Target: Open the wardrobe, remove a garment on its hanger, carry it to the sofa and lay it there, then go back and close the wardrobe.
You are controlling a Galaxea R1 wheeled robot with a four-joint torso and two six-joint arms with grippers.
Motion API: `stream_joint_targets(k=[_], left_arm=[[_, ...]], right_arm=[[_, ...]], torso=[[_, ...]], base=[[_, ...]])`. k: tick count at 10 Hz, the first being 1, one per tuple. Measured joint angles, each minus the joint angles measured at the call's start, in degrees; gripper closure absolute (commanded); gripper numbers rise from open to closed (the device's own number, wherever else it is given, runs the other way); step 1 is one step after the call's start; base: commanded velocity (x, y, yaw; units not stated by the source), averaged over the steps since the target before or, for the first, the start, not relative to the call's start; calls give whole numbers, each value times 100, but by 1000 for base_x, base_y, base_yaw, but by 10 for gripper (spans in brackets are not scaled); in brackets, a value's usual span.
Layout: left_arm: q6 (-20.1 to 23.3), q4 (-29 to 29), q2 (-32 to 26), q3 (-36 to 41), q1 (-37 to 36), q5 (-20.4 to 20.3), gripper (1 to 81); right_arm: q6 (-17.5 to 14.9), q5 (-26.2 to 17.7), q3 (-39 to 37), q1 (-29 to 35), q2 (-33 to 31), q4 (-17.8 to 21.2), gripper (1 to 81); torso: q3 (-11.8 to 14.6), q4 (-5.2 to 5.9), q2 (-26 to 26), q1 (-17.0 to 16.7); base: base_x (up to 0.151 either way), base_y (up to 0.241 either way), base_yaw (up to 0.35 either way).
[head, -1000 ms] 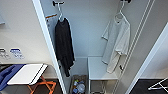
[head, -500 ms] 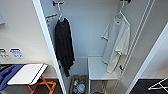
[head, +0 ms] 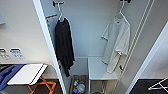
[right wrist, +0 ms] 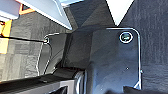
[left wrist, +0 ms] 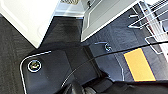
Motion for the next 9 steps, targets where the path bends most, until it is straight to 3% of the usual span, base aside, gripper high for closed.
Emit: stream_joint_targets(k=[2, 4, 6, 9], left_arm=[[-35, 0, 499, -494, 85, 496, 10], [-85, -1, 812, -625, 215, 1538, 10], [-167, -1, 1098, -675, 256, 2275, 10], [-394, -1, 1264, -675, 276, 2697, 10]], right_arm=[[0, -200, -501, -59, 328, -11, 10], [4, -290, -1091, -111, 640, -13, 10], [20, -369, -1714, -169, 984, -15, 10], [24, -386, -2046, -285, 1309, -9, 10]], torso=[[0, 0, 0, -2], [2, 0, 0, -2], [5, 0, -2, -4], [5, 0, -4, -6]], base=[[0, 0, 0], [0, 0, 0], [0, 0, 0], [0, 0, 0]])
